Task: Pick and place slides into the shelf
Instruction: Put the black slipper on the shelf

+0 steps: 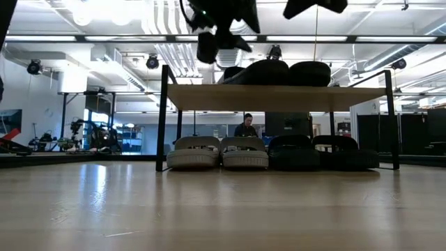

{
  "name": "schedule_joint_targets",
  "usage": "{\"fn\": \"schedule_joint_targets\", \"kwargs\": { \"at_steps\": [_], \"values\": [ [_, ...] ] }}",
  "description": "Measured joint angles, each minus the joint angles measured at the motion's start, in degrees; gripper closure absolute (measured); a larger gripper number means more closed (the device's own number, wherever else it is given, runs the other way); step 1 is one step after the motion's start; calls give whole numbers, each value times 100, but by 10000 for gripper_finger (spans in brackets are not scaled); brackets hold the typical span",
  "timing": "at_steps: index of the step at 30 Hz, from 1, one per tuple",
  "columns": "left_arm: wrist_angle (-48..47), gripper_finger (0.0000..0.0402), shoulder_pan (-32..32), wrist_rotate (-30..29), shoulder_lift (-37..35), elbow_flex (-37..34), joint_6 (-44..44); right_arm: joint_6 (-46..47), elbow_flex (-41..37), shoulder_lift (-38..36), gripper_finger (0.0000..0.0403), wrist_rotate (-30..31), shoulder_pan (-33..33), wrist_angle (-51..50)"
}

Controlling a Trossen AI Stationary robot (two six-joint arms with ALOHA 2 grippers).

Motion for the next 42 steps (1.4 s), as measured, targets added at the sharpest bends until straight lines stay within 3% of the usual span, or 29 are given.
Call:
{"fn": "schedule_joint_targets", "kwargs": {
  "at_steps": [6, 8, 11, 14, 16, 20, 27, 29, 34, 37, 42],
  "values": [
    [-605, 207, -126, 825, -348, 0, 778, -334, 0, -74, 394, -321, -384, 385],
    [-1229, 207, -237, 662, -509, 0, 596, -387, 0, -125, 394, -434, -474, 402],
    [-2753, 207, -415, 117, -808, 0, -338, -402, 0, -186, 394, -432, -491, 368],
    [-3945, 207, -473, 48, -1054, -4, -776, -445, 2, -296, 394, -412, -482, 350],
    [-3977, 209, -439, 303, -1163, -4, -102, -485, 2, -343, 394, -331, -482, 336],
    [-3649, 240, -141, 1355, -1255, 98, 1881, -582, 2, -386, 394, -243, -520, 334],
    [-3906, 381, 432, 3570, -1475, 217, 4983, -555, 2, -469, 394, -248, -522, 41],
    [-4008, 391, 559, 3993, -1486, 202, 5899, -549, 1, -492, 394, -250, -519, -42],
    [-4666, 396, 698, 4078, -1428, 194, 7022, -533, 2, -580, 394, -246, -519, -164],
    [-4943, 400, 744, 3765, -1322, 192, 7545, -530, 2, -665, 394, -243, -519, -246],
    [-4901, 401, 965, 3612, -1210, 204, 7925, -530, 2, -738, 394, -235, -519, -277]
  ]
}}
